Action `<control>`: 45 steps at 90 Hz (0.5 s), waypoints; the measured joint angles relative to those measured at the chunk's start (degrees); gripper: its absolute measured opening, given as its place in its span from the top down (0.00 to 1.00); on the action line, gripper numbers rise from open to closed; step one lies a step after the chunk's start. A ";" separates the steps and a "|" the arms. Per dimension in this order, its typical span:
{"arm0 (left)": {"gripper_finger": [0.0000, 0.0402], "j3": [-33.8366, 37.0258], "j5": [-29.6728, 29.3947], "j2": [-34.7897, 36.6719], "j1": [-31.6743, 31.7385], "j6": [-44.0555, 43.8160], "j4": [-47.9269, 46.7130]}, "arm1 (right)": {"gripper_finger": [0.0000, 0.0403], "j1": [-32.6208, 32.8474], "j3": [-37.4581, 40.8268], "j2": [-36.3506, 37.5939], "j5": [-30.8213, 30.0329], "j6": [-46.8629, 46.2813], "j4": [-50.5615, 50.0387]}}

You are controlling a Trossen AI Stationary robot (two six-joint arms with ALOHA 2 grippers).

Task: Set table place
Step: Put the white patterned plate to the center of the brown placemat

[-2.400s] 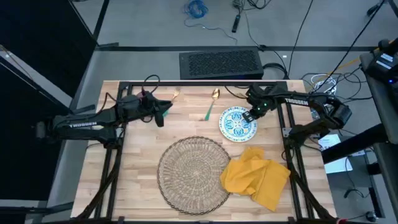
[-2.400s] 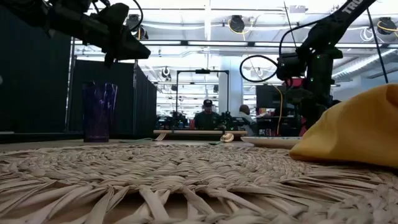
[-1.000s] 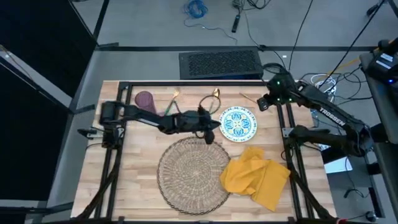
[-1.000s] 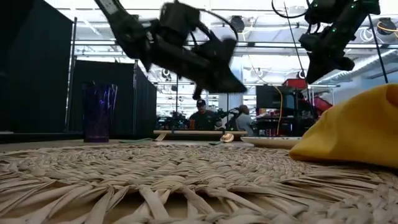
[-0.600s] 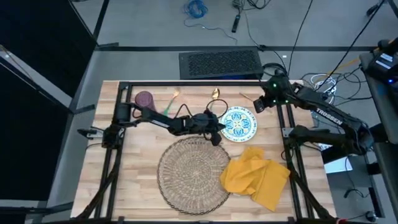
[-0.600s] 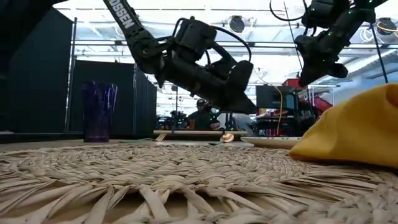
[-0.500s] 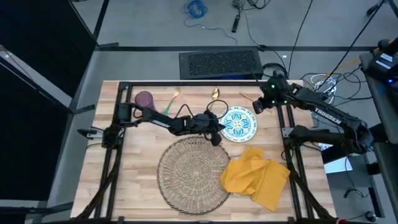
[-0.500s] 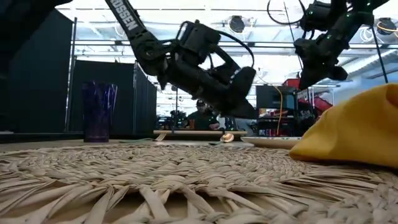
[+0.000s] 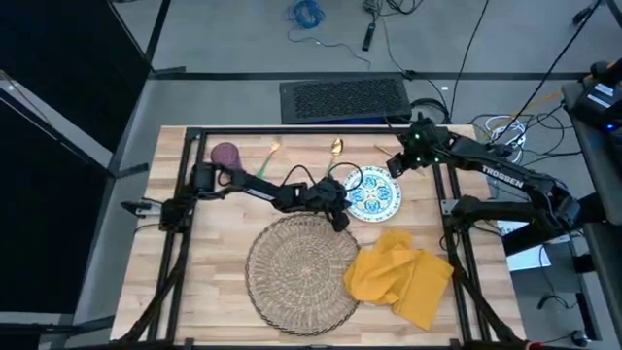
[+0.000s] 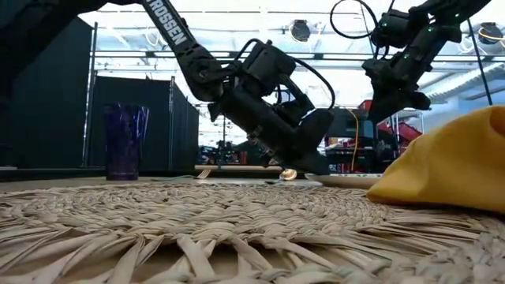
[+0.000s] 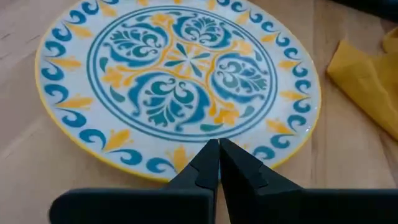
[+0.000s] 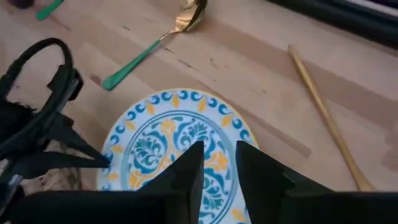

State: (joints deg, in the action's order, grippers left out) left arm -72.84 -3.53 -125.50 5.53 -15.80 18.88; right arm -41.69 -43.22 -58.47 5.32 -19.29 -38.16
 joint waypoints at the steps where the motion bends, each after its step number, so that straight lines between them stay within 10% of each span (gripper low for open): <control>1: 1.00 0.00 0.07 0.03 0.04 -0.16 -0.33 | 0.77 -0.06 0.00 -0.04 0.00 0.00 -0.05; 45: 1.00 0.02 2.66 0.19 0.25 -0.91 -3.73 | 0.69 -1.67 0.00 -8.86 3.43 -1.07 -3.51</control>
State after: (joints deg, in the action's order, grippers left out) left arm -72.82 -0.87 -125.32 5.78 -16.71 15.15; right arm -43.35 -43.22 -67.33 8.75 -20.36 -41.67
